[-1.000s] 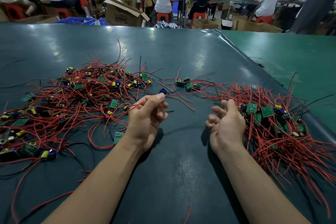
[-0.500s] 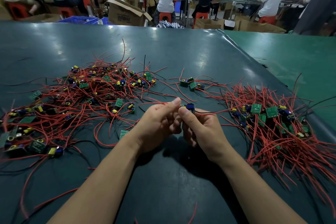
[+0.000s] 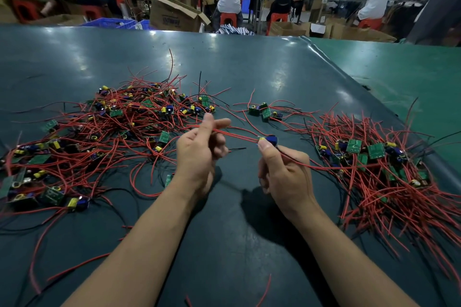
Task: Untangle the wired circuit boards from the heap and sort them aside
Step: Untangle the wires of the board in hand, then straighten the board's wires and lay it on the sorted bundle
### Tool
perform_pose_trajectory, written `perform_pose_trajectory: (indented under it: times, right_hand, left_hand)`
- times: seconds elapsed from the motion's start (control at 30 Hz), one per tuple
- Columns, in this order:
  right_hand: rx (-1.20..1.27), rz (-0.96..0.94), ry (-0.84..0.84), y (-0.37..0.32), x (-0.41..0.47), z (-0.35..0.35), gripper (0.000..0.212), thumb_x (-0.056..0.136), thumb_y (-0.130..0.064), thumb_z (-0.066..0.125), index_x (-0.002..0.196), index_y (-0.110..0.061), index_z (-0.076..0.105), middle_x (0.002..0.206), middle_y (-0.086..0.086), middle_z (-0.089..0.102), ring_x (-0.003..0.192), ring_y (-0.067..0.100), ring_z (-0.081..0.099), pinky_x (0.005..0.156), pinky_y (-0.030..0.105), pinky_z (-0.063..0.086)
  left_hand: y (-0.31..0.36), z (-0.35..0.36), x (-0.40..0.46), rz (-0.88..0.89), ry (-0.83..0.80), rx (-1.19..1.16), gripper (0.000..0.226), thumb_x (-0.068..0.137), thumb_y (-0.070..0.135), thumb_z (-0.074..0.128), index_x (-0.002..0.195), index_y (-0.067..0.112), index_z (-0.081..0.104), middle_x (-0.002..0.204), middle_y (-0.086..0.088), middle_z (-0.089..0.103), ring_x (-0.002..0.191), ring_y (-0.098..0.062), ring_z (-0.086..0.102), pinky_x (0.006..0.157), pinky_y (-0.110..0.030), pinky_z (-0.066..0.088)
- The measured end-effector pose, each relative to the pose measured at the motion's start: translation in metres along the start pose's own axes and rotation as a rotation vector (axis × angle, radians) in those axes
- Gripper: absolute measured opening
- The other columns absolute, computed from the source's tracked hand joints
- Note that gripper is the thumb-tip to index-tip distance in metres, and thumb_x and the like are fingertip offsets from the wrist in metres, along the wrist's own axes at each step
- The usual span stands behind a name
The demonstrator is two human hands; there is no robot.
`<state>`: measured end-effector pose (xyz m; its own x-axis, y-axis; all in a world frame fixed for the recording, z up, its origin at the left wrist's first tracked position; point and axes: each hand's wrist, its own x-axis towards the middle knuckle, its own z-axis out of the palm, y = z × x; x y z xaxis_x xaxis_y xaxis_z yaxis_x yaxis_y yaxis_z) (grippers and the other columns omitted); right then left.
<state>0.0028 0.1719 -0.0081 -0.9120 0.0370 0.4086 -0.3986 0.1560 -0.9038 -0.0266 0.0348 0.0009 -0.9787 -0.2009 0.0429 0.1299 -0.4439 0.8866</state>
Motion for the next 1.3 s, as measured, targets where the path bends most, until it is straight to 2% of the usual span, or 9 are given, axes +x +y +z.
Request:
perform_pose_trajectory:
  times: [0.17, 0.3, 0.4, 0.47, 0.57, 0.7, 0.9, 1.1, 1.3]
  right_hand:
    - [0.199, 0.119, 0.190, -0.005, 0.000, -0.001, 0.054, 0.085, -0.044, 0.052, 0.037, -0.019, 0.049, 0.035, 0.000, 0.042, 0.029, 0.017, 0.037, 0.038, 0.019, 0.030]
    - [0.517, 0.205, 0.554, -0.012, 0.013, -0.020, 0.056, 0.096, -0.038, 0.049, 0.043, -0.020, 0.052, 0.038, -0.002, 0.045, 0.029, 0.015, 0.038, 0.038, 0.014, 0.028]
    - [0.684, 0.280, 0.780, -0.013, 0.023, -0.041, 0.037, 0.097, -0.048, 0.053, 0.080, -0.015, 0.059, 0.057, 0.001, 0.057, 0.038, 0.012, 0.046, 0.039, 0.017, 0.032]
    - [0.721, 0.345, 0.833, -0.008, 0.025, -0.048, 0.031, 0.097, -0.044, 0.054, 0.091, -0.014, 0.056, 0.065, 0.001, 0.059, 0.040, 0.010, 0.047, 0.038, 0.017, 0.033]
    - [0.749, 0.379, 0.733, -0.004, 0.024, -0.043, 0.032, 0.100, -0.039, 0.048, 0.088, -0.013, 0.060, 0.059, 0.000, 0.057, 0.036, 0.011, 0.045, 0.037, 0.015, 0.030]
    - [0.608, 0.343, 0.509, -0.002, 0.021, -0.027, 0.029, 0.101, -0.031, 0.049, 0.085, -0.010, 0.062, 0.053, -0.002, 0.055, 0.034, 0.012, 0.043, 0.035, 0.015, 0.028]
    - [0.397, 0.254, 0.236, 0.002, 0.013, -0.013, 0.025, 0.100, -0.021, 0.052, 0.081, -0.009, 0.064, 0.053, 0.001, 0.055, 0.034, 0.013, 0.042, 0.034, 0.017, 0.029]
    - [0.318, 0.248, 0.176, 0.001, 0.012, -0.011, 0.024, 0.099, -0.018, 0.054, 0.080, -0.008, 0.065, 0.053, 0.001, 0.055, 0.035, 0.014, 0.042, 0.034, 0.019, 0.029]
    - [0.288, 0.315, 0.122, 0.002, 0.012, -0.010, 0.025, 0.099, -0.021, 0.054, 0.082, -0.007, 0.066, 0.053, 0.001, 0.057, 0.036, 0.012, 0.044, 0.034, 0.017, 0.029]
  left_hand:
    - [0.003, -0.003, 0.003, 0.070, 0.158, -0.017, 0.043, 0.103, 0.035, 0.044, 0.086, 0.004, 0.070, 0.049, 0.001, 0.058, 0.037, -0.006, 0.039, 0.043, -0.019, 0.033]
    - [0.004, -0.010, 0.009, 0.115, 0.283, 0.072, 0.046, 0.104, 0.036, 0.042, 0.083, 0.007, 0.070, 0.048, 0.004, 0.058, 0.037, -0.005, 0.039, 0.044, -0.021, 0.031]
    - [0.005, -0.016, 0.007, 0.329, 0.281, 0.459, 0.038, 0.101, 0.032, 0.050, 0.078, 0.013, 0.072, 0.052, 0.006, 0.061, 0.046, -0.007, 0.049, 0.048, -0.022, 0.040]
    - [0.004, -0.020, 0.003, 0.478, 0.263, 0.875, 0.024, 0.096, 0.029, 0.056, 0.085, 0.015, 0.072, 0.069, 0.007, 0.066, 0.067, -0.014, 0.060, 0.065, -0.028, 0.047]
    - [0.002, -0.023, -0.002, 0.420, 0.266, 1.504, 0.030, 0.086, 0.027, 0.060, 0.114, 0.019, 0.066, 0.110, -0.007, 0.061, 0.106, -0.031, 0.050, 0.092, -0.040, 0.037]
    - [0.012, -0.026, -0.002, 0.089, 0.299, 1.774, 0.040, 0.085, 0.035, 0.055, 0.121, 0.017, 0.058, 0.127, -0.013, 0.045, 0.118, -0.036, 0.041, 0.098, -0.045, 0.034]
    - [0.014, -0.033, 0.003, 0.144, 0.325, 1.644, 0.031, 0.093, 0.022, 0.056, 0.121, 0.009, 0.057, 0.125, -0.017, 0.046, 0.109, -0.037, 0.052, 0.094, -0.044, 0.043]
    - [0.017, -0.044, 0.010, 0.239, 0.356, 1.600, 0.029, 0.092, 0.019, 0.061, 0.120, 0.014, 0.063, 0.119, -0.011, 0.056, 0.106, -0.034, 0.056, 0.085, -0.043, 0.047]
    - [0.016, -0.031, 0.003, 0.635, 0.322, 1.384, 0.025, 0.091, 0.008, 0.059, 0.114, 0.012, 0.069, 0.108, -0.010, 0.067, 0.095, -0.033, 0.062, 0.081, -0.042, 0.048]
